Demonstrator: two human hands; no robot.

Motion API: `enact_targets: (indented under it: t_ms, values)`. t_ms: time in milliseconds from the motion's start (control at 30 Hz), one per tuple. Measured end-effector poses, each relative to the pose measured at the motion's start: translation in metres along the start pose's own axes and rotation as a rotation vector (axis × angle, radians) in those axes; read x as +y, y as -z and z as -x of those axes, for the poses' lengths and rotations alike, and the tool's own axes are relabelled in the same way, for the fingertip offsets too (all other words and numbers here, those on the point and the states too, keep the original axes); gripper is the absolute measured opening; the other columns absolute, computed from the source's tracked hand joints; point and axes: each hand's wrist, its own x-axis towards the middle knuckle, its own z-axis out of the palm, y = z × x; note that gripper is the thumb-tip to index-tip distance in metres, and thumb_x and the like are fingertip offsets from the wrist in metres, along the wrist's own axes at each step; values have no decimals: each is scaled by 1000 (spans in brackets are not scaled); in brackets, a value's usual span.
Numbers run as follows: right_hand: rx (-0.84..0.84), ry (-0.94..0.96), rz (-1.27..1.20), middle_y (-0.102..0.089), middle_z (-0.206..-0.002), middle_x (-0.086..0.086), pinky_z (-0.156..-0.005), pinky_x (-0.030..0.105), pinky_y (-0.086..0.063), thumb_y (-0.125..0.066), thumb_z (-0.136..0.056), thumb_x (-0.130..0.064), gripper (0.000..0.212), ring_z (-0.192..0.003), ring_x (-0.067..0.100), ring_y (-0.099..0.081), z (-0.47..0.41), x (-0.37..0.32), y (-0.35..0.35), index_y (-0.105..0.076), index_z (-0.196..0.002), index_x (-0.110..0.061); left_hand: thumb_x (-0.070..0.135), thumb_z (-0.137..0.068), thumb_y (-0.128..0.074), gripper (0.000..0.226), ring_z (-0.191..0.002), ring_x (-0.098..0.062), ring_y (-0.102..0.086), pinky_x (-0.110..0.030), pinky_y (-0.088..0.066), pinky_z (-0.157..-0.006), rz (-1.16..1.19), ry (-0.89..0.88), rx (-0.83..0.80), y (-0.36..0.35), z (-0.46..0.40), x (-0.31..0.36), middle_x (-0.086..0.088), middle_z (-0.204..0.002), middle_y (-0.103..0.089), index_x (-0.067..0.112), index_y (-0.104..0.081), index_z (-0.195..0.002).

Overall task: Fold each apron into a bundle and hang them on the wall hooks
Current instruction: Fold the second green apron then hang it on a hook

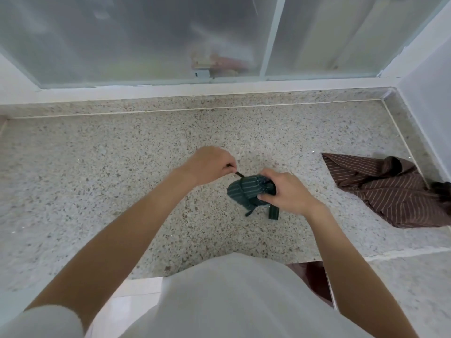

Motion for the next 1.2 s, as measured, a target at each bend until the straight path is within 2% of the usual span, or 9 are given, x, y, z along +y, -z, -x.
enact_targets:
  t_ms: [100, 267, 367, 533, 633, 833, 1033, 1133, 1200]
  values:
    - [274, -84, 159, -62, -84, 2, -66, 24, -32, -66, -82, -29, 34, -76, 23, -59, -8, 1, -10, -50, -109, -14, 35, -95, -48, 27, -80, -10, -62, -25, -48, -74, 21, 36, 196, 0, 4, 18, 6, -95, -69, 22, -68, -108]
    - [608, -214, -409, -58, -82, -9, -59, 23, -42, -67, -84, -27, 33, -70, 9, -57, -13, -20, -16, -49, -108, -12, 24, -87, -64, 17, -65, -3, -68, -28, -57, -62, 532, 176, 665, -15, 22, 31, 3, -79, -73, 16, -73, -98]
    - [605, -252, -698, -55, -111, -1, -84, 25, -47, -64, -82, -37, 34, -102, 12, -56, -20, -29, -21, -49, -109, -23, 20, -85, -66, 18, -67, -1, -67, -22, -56, -58, 614, 156, 749, -26, 30, 35, 0, -80, -73, 11, -72, -99]
    - [516, -410, -1290, -64, -102, -3, -73, 16, -49, -62, -89, -21, 24, -88, 3, -64, -28, -44, -20, -54, -111, -14, 18, -82, -69, 20, -73, -3, -67, -18, -54, -65, 662, 186, 804, -43, 39, 28, 3, -85, -72, 10, -72, -100]
    - [354, -474, -1402, -68, -108, 1, -90, 29, -48, -63, -88, -25, 26, -102, 13, -63, -38, -41, -32, -58, -112, -15, 19, -80, -72, 18, -77, -6, -67, -21, -54, -70, 668, 236, 821, -45, 42, 18, 1, -87, -72, 12, -73, -97]
    - [315, -651, -1338, -68, -106, 1, -85, 29, -50, -66, -86, -25, 25, -98, 15, -64, -60, -24, -65, -60, -109, -16, 23, -79, -74, 16, -77, -6, -67, -26, -55, -75, 815, 523, 577, -81, 27, -4, 3, -86, -73, 17, -74, -94]
    - [392, -781, -1054, -61, -104, -1, -85, 30, -47, -68, -84, -31, 27, -96, 16, -59, -76, 8, -91, -53, -103, -20, 21, -81, -72, 13, -78, -6, -65, -21, -53, -78, 865, 634, 383, -118, -8, -14, 3, -89, -72, 16, -74, -92]
    - [361, -831, -806, -58, -114, 4, -95, 42, -45, -63, -74, -59, 58, -110, 24, -54, -78, 25, -103, -49, -114, -19, 21, -81, -72, 13, -82, -9, -66, -22, -53, -80, 891, 635, 369, -131, -22, -14, 2, -90, -72, 15, -75, -92]
    - [383, -868, -575, -49, -130, 8, -104, 41, -35, -60, -79, -56, 66, -124, 26, -39, -74, 30, -104, -43, -129, -16, 23, -81, -72, 14, -81, -6, -64, -11, -48, -76, 829, 580, 366, -134, -30, -13, 5, -90, -71, 17, -75, -93]
